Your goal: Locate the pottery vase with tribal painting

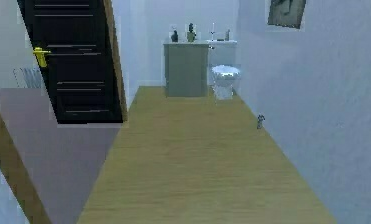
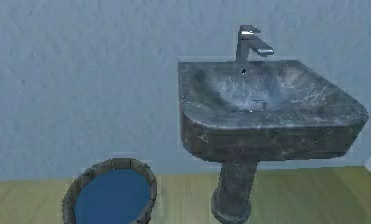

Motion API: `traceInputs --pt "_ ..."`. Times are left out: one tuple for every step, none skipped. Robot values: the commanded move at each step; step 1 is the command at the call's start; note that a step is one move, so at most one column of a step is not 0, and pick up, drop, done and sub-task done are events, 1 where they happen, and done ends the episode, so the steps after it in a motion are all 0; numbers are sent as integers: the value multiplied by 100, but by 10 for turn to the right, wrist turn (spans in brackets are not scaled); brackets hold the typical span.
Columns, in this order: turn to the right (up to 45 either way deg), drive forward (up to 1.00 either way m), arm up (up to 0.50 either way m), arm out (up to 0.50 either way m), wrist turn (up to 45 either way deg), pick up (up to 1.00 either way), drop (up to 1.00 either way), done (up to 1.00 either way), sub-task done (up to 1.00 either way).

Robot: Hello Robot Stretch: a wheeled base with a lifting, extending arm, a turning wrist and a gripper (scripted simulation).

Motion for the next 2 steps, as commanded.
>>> traceInputs --pt "0 100 0 0 0 0 0 0 0" --pt "180 0 0 0 0 0 0 0 0"
